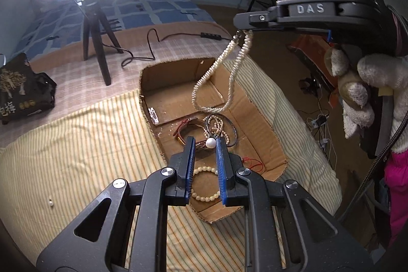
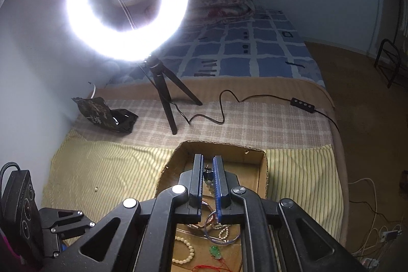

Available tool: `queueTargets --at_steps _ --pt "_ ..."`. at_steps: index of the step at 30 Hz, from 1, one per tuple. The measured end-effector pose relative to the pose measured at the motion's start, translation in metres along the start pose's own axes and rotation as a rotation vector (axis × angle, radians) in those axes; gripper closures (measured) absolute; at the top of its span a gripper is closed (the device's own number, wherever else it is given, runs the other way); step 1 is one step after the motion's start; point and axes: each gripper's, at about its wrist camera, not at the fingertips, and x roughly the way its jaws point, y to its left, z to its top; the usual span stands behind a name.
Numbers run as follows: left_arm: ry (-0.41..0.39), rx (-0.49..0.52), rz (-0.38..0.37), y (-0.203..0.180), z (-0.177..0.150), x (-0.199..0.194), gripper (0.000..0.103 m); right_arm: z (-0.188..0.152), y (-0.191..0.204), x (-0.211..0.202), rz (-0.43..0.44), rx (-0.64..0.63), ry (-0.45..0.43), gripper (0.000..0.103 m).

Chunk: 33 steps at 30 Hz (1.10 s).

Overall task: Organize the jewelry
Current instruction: 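Open both tools to drop the necklace and earring into the box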

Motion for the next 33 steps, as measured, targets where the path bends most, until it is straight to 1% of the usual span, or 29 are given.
queueTargets --at_steps 5,7,9,12,13,14,15,16,17,19,21,29,33 --pt "0.014 0.009 -0.008 -0.001 0.000 0.013 0.088 -0.003 -0.007 0.012 0.006 0.022 0.014 0.097" --pt "0.019 0.014 -0.006 -0.002 -0.001 0.016 0.088 -0.004 -0.009 0.015 0.007 0.027 0.010 0.095" --pt "0.024 0.020 -0.007 -0.002 -0.001 0.019 0.088 -0.006 -0.009 0.016 0.003 0.030 0.009 0.073" --pt "0.028 0.031 0.002 -0.003 -0.001 0.020 0.088 -0.008 -0.009 0.018 -0.010 0.031 0.006 0.071" --pt "0.027 0.033 0.008 -0.003 -0.002 0.020 0.086 -0.008 -0.009 0.019 -0.010 0.032 0.008 0.069" --pt "0.027 0.034 0.010 -0.002 -0.002 0.020 0.083 -0.010 -0.008 0.019 -0.014 0.032 0.011 0.061" --pt "0.027 0.036 0.011 -0.002 -0.003 0.020 0.080 -0.011 -0.008 0.018 -0.019 0.030 0.013 0.048" --pt "0.026 0.037 0.011 -0.001 -0.004 0.019 0.071 -0.012 -0.006 0.018 -0.028 0.027 0.012 0.043" --pt "0.024 0.039 0.013 -0.001 -0.004 0.018 0.061 -0.013 -0.005 0.017 -0.037 0.023 0.007 0.034" --pt "0.015 0.041 0.017 0.000 -0.006 0.016 0.051 -0.014 -0.003 0.014 -0.051 0.022 -0.002 0.027" --pt "0.013 0.038 0.020 0.000 -0.007 0.014 0.050 -0.015 -0.003 0.012 -0.068 0.027 -0.006 0.020" --pt "0.001 0.035 0.032 0.007 -0.016 -0.001 0.050 -0.024 0.001 0.000 -0.114 0.032 -0.012 0.015" --pt "-0.007 0.017 0.043 0.015 -0.021 -0.009 0.050 -0.030 0.005 -0.004 -0.127 0.040 -0.013 0.013"
